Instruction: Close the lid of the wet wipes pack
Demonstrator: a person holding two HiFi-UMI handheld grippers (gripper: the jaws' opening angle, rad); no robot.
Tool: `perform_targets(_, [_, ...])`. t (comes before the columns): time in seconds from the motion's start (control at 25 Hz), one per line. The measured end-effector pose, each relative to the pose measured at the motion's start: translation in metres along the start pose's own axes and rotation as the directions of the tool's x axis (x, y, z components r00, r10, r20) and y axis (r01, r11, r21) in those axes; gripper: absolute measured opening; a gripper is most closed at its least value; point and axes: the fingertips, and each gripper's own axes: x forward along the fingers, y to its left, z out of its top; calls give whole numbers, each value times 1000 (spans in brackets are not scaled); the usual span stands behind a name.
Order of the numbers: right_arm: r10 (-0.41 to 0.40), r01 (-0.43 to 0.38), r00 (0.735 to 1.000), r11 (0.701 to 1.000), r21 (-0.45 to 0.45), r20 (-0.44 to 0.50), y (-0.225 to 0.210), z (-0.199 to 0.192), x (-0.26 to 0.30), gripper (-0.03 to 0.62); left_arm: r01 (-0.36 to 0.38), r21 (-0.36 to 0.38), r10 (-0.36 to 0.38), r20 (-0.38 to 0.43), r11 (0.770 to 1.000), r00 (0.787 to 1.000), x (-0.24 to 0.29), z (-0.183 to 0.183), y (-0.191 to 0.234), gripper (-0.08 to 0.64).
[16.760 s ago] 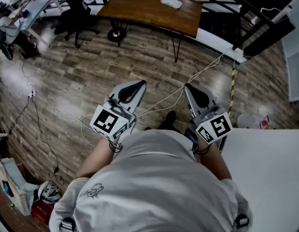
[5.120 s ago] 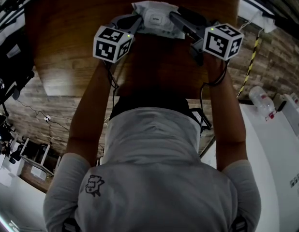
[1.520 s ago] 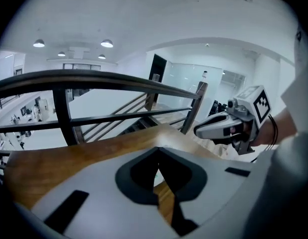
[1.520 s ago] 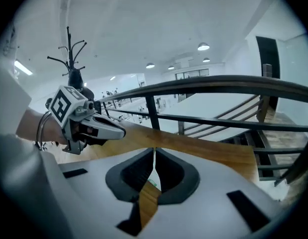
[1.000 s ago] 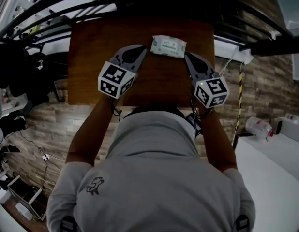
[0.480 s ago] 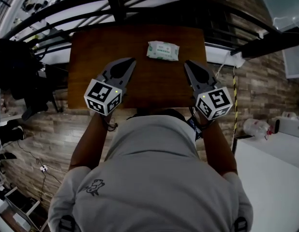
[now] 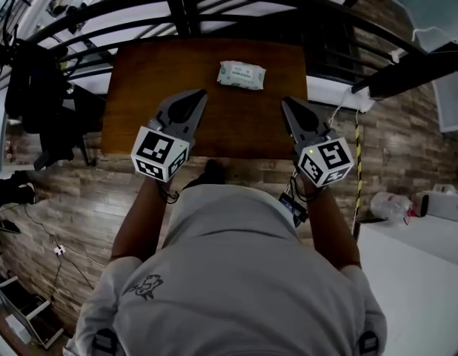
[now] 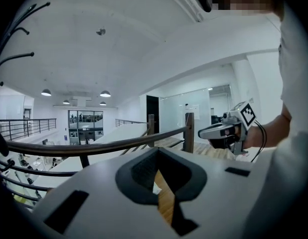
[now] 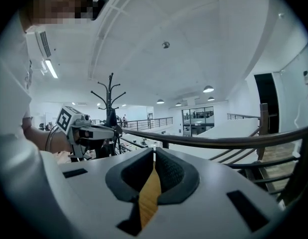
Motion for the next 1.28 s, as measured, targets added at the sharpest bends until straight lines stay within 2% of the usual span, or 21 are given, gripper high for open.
perform_targets(0.36, [26, -25, 999, 999, 42, -27, 13, -31, -78, 40, -15, -37, 13, -52, 999, 999, -34, -18, -78, 14])
perform_targets(0.64, [28, -26, 999, 998, 60, -30, 29, -47, -123, 40, -8, -23, 7, -80, 1000, 997, -60, -26, -121, 14])
perform_targets(0.92, [25, -24, 1000, 997, 72, -16, 52, -47, -140, 40, 23, 7, -22, -78, 1000, 997, -80, -23, -134, 14])
perform_targets(1.28, [-50, 50, 999, 996, 75, 5, 101, -43, -149, 40, 88, 17, -86, -76, 996, 993, -132, -32, -126, 14])
